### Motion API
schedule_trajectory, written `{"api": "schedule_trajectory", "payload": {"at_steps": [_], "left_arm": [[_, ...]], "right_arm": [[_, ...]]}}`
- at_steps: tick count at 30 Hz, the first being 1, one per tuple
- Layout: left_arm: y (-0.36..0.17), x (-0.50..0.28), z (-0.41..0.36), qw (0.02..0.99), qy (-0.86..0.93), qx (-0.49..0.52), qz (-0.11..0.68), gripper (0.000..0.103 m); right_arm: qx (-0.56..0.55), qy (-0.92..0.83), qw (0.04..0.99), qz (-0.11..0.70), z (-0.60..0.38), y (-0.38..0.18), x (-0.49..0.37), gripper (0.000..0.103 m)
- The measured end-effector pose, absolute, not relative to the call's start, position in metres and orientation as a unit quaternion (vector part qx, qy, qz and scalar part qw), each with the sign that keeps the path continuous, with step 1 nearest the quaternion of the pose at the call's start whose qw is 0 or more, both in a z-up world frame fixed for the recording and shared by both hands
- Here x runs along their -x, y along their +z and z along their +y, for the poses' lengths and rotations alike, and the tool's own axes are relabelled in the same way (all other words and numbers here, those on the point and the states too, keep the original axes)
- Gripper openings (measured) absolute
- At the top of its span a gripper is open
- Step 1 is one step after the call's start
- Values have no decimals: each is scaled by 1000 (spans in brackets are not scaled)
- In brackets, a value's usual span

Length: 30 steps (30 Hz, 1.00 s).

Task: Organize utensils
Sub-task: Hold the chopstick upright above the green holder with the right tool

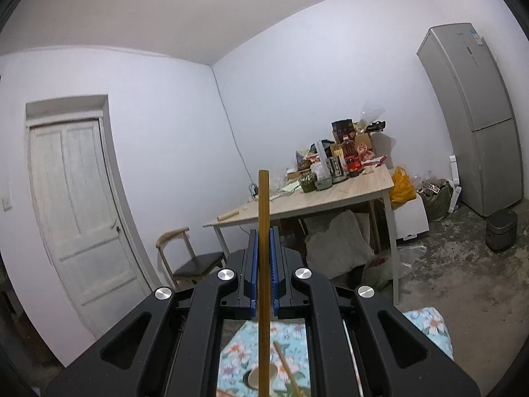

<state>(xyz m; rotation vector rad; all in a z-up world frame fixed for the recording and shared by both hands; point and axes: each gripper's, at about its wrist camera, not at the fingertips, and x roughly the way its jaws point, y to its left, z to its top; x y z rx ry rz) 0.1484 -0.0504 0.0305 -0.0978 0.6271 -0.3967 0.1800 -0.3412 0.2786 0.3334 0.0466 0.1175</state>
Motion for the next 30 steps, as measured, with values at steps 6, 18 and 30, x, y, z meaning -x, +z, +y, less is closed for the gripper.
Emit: {"api": "schedule_trajectory", "payload": {"at_steps": [6, 18, 30], "left_arm": [[31, -151, -56, 934, -189, 28, 302, 95], [22, -164, -61, 935, -178, 17, 307, 95], [16, -168, -63, 933, -176, 17, 314, 95]], "right_arm": [[-203, 76, 976, 15, -363, 279, -210, 7], [-249, 129, 957, 73, -371, 216, -266, 7], [-271, 146, 945, 111, -370, 186, -279, 7]]}}
